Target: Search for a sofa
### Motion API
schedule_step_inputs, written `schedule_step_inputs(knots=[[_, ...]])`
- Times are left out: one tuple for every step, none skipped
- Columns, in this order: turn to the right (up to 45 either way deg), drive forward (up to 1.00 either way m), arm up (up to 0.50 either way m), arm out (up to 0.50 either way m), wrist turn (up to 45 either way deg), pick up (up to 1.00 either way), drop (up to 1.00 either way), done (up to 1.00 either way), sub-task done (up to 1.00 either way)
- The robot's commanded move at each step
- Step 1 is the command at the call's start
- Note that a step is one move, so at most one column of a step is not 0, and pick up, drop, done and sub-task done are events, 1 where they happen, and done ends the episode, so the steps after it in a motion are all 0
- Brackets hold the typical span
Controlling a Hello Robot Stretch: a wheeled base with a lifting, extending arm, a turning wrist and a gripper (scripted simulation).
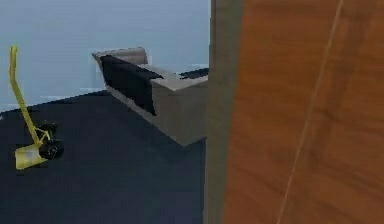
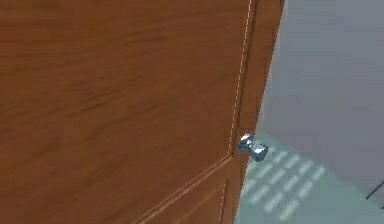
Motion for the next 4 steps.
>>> schedule_step_inputs(knots=[[-36.0,0.00,0.00,0.00,0.0,0.00,0.00,0.00,0.00],[0.0,0.45,0.00,0.00,0.0,0.00,0.00,0.00,0.00],[-6.0,0.00,0.00,0.00,0.0,0.00,0.00,0.00,0.00],[0.0,0.30,0.00,0.00,0.0,0.00,0.00,0.00,0.00]])
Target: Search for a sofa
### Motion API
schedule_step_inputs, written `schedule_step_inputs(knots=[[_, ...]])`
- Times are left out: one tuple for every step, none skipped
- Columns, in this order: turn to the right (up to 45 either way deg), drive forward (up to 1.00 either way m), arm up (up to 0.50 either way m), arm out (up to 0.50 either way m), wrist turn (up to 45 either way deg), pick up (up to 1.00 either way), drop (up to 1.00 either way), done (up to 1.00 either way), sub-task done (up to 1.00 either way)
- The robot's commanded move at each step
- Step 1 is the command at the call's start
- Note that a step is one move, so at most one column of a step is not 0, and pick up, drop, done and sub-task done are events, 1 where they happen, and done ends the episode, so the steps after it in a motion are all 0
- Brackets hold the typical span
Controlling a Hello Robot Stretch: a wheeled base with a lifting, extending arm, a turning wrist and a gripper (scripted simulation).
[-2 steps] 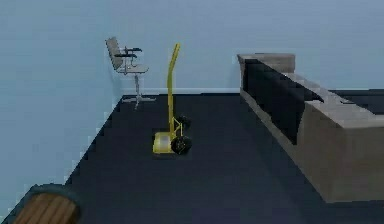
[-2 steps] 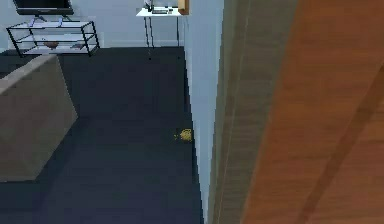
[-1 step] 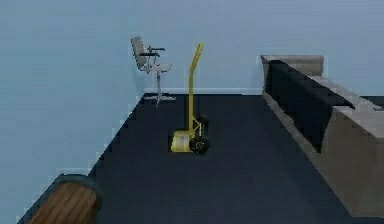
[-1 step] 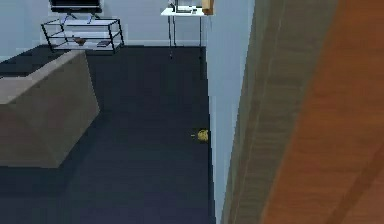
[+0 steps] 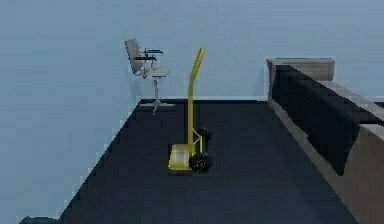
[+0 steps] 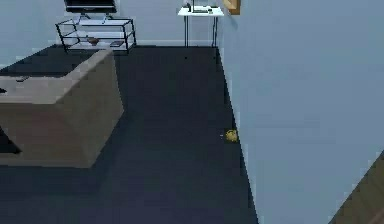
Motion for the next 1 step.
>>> schedule_step_inputs(knots=[[45.0,0.00,0.00,0.00,0.0,0.00,0.00,0.00,0.00]])
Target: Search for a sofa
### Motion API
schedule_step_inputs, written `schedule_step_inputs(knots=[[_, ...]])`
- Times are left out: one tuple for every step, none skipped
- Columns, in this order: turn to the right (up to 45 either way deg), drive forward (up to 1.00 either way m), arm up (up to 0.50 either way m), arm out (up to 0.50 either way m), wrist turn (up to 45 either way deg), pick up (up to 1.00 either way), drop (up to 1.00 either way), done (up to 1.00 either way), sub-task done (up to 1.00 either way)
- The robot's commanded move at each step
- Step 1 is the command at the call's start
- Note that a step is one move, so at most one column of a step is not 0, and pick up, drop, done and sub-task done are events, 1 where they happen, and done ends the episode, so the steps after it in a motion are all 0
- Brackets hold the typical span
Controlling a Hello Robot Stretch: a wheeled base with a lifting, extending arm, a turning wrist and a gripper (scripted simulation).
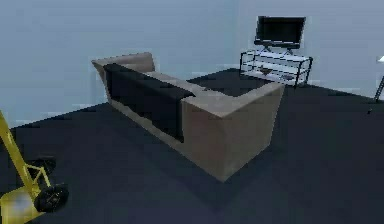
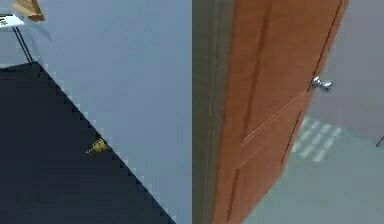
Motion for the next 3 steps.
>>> schedule_step_inputs(knots=[[30.0,0.00,0.00,0.00,0.0,0.00,0.00,0.00,0.00],[0.0,0.95,0.00,0.00,0.0,0.00,0.00,0.00,0.00],[-45.0,0.00,0.00,0.00,0.0,0.00,0.00,0.00,0.00]])
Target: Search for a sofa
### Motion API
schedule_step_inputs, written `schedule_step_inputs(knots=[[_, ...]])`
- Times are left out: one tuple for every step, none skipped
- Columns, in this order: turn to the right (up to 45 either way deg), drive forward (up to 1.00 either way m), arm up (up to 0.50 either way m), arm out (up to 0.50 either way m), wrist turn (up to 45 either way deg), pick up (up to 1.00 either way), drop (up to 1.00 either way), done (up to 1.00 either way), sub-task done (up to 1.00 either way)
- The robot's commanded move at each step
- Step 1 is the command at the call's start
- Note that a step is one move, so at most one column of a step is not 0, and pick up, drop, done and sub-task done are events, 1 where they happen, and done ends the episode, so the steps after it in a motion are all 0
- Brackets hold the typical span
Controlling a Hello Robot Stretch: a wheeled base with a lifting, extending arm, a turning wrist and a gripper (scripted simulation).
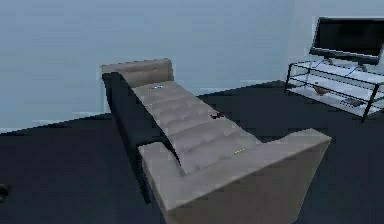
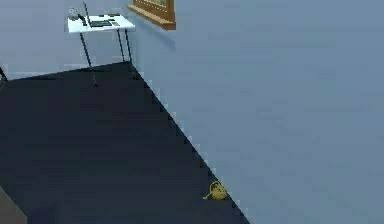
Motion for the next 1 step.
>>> schedule_step_inputs(knots=[[0.0,0.00,0.00,0.00,0.0,0.00,0.00,1.00,0.00]])
